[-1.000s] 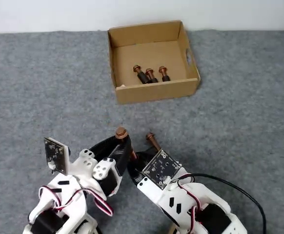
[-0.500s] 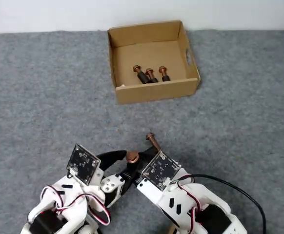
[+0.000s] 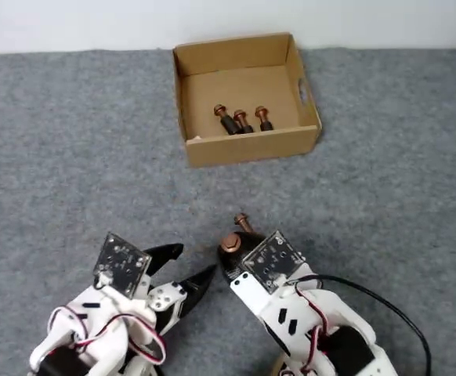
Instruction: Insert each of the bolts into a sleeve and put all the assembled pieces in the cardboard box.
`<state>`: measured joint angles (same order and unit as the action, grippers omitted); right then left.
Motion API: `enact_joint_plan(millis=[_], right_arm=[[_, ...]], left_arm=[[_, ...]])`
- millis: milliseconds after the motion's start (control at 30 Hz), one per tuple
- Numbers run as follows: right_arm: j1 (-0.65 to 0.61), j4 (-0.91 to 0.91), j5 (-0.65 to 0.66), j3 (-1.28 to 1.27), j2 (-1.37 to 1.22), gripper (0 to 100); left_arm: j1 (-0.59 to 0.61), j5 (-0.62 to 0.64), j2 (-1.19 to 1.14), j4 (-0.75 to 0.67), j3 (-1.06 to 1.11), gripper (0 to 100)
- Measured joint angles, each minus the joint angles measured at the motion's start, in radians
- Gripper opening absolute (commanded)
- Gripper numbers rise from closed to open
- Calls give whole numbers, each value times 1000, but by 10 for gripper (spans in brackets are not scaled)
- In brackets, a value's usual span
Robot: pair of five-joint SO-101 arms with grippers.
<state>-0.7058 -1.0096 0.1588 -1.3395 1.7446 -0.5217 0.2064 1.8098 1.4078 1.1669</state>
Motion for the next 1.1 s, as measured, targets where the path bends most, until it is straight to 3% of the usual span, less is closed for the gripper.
enact_joint_plan(millis=[167, 300, 433, 633, 767, 1100], right_arm=[[9, 0, 0, -21, -2, 8], [44, 0, 0, -21, -2, 8], [172, 0, -41, -21, -2, 8], [446, -84, -181, -21, -2, 8], [542, -160, -230, -20, -2, 8], [555, -264, -241, 238, -189, 8]], left_arm=[[21, -2, 0, 29, -63, 184], [132, -2, 0, -2, -69, 10], [302, -2, 2, -97, -49, 3], [480, -2, 0, -242, 193, 4], [511, 0, -2, -304, 350, 4], [511, -2, -3, -410, 519, 5]])
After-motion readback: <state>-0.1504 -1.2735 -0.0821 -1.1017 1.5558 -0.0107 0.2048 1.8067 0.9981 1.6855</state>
